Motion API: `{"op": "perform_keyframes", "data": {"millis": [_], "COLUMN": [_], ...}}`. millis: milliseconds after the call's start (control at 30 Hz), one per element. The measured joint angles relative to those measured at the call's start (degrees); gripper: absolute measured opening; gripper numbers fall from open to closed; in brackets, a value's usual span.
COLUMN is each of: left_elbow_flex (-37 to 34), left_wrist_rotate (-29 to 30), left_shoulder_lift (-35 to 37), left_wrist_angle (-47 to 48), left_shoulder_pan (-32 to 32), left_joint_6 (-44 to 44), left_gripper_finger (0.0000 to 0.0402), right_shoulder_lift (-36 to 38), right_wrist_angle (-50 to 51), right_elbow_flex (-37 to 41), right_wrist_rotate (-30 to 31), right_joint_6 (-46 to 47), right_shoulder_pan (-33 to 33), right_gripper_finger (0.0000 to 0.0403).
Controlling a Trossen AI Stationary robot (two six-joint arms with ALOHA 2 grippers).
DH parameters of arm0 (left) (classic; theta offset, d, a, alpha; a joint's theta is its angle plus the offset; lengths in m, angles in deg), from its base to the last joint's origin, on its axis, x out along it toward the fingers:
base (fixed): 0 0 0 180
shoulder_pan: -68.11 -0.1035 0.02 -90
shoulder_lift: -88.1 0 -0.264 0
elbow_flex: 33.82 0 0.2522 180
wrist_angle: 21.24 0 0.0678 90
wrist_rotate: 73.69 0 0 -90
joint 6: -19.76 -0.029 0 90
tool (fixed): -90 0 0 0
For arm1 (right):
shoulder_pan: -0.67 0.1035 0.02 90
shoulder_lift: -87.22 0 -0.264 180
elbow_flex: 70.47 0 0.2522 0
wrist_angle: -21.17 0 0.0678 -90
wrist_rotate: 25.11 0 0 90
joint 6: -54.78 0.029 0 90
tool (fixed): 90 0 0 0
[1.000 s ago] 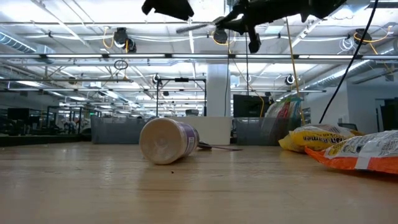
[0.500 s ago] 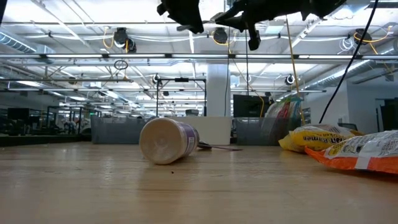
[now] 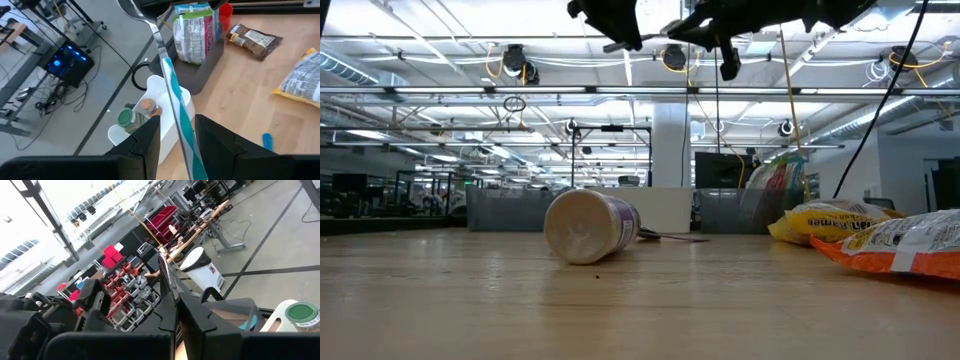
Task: Pick & Place Food Item
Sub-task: Put the left blue patterned spoon into the left black bin
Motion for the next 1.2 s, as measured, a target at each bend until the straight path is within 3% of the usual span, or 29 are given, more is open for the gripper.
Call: {"op": "perform_keyframes", "data": {"millis": [400, 733, 1200], "left_elbow_flex": [0.0, 0.0, -0.1], "left_wrist_rotate": [2.0, 2.7, 2.2], "left_shoulder_lift": [0.0, 0.1, 0.1], "left_wrist_angle": [0.1, 0.3, 0.7], "left_shoulder_pan": [0.0, -0.2, -0.1], "left_joint_6": [-0.1, -0.3, -0.7], "left_gripper_finger": [0.0121, 0.0031, 0.0032], "right_shoulder_lift": [0.0, 0.0, 0.0], "right_wrist_angle": [-0.1, 0.0, 0.1], "right_elbow_flex": [0.0, 0.0, 0.0], "right_wrist_rotate": [1.2, 1.7, 0.6], "right_joint_6": [0.0, 0.1, 0.9], "right_shoulder_pan": [0.0, 0.0, 0.1], "right_gripper_finger": [0.0000, 0.0000, 0.0017]}}
